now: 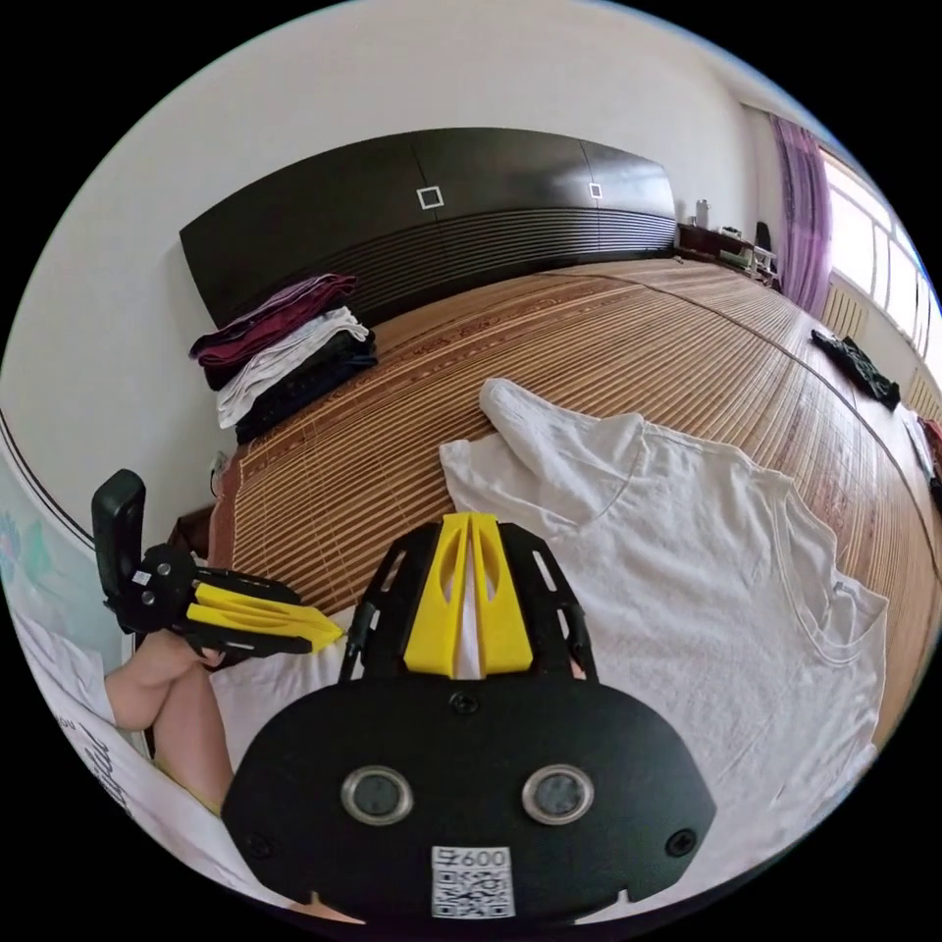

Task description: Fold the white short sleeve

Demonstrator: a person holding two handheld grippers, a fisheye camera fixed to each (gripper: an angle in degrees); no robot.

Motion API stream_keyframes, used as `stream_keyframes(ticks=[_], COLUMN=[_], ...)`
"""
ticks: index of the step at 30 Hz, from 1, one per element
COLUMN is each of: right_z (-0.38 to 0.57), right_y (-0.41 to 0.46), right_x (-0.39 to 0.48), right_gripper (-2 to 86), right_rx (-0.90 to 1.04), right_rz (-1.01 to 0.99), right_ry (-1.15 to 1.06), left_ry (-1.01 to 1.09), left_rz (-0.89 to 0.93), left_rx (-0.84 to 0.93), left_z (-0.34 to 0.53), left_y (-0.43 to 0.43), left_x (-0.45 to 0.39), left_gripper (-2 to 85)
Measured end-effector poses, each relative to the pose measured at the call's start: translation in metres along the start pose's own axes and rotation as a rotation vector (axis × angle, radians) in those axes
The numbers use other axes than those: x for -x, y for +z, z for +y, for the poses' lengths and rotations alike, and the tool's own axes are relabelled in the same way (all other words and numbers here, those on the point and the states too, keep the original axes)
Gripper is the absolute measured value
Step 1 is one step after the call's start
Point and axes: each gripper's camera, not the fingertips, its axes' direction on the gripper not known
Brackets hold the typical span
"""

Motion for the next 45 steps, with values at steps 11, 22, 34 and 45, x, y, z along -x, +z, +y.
stream_keyframes(ticks=[11, 22, 34, 45], right_z=[0.030, 0.086, 0.098, 0.108], right_y=[0.057, 0.064, 0.072, 0.080], right_x=[0.037, 0.067, 0.088, 0.155], right_gripper=[-0.8, -0.9, -0.8, -0.8], right_rx=[0.147, 0.029, 0.026, 0.012], right_rz=[0.096, 0.185, 0.199, 0.377], right_ry=[-0.236, -0.406, -0.403, -0.528], left_ry=[-0.023, -0.048, 0.094, 0.012], left_rz=[0.034, 0.004, -0.325, 0.039], left_rx=[0.011, -0.264, 0.070, 0.109], left_z=[0.000, -0.106, -0.135, -0.119], left_y=[-0.020, -0.087, -0.013, -0.050], left_x=[-0.013, 0.014, -0.048, -0.017], left_gripper=[0.2, 0.2, 0.1, 0.2])
